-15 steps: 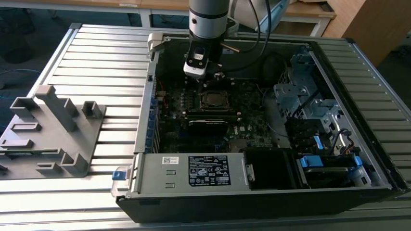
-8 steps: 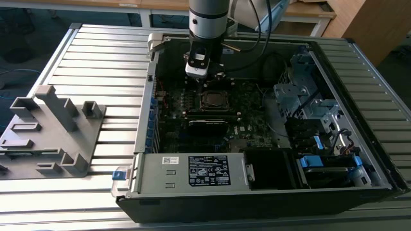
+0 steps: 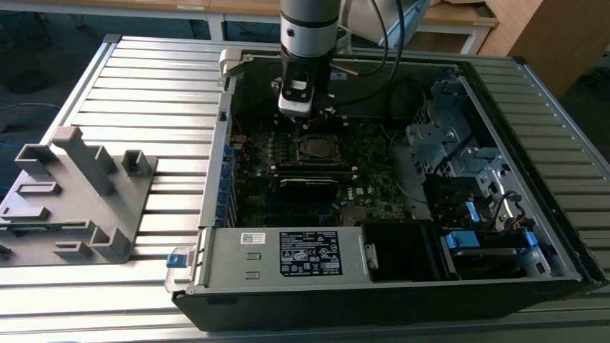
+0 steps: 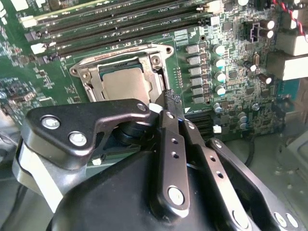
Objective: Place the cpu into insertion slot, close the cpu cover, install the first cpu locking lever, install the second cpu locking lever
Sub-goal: 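Install the first cpu locking lever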
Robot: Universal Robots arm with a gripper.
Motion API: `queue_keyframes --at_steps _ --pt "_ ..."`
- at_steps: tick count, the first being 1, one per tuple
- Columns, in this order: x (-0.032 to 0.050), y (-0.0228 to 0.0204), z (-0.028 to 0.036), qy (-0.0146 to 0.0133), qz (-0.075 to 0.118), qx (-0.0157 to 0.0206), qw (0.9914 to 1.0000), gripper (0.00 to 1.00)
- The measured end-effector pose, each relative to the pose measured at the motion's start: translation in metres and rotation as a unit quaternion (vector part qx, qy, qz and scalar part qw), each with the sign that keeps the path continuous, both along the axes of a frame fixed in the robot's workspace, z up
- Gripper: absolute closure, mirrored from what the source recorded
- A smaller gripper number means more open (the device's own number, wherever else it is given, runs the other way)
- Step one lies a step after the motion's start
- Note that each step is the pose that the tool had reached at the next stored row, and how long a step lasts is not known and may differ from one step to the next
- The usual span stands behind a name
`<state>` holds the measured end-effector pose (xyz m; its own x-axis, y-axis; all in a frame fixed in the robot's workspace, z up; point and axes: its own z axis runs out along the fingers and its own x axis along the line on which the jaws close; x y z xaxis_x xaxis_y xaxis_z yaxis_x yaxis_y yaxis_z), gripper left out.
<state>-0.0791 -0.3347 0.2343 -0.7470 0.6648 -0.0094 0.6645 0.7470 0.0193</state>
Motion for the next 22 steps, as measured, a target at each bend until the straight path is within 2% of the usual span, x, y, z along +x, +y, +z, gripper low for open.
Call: queue_keyframes --at_steps 3,6,9,11,14,17,22 --pt "0.0000 0.0000 -0.0001 0.0000 0.022 0.0000 0.99976 0.90" --pt "0.0000 0.0000 -0.0002 0.0000 0.046 0.0000 0.99895 0.90" --pt "0.0000 0.0000 -0.0004 0.0000 0.070 0.0000 0.99758 0.90" --pt "0.0000 0.0000 -0.0005 0.0000 0.087 0.0000 0.99624 0.90" --pt "0.0000 0.0000 -0.0006 0.0000 0.112 0.0000 0.99375 0.90" --pt "0.0000 0.0000 -0.0007 0.0000 0.137 0.0000 0.99063 0.90" --pt "0.0000 0.0000 -0.0010 0.0000 0.179 0.0000 0.98382 0.90"
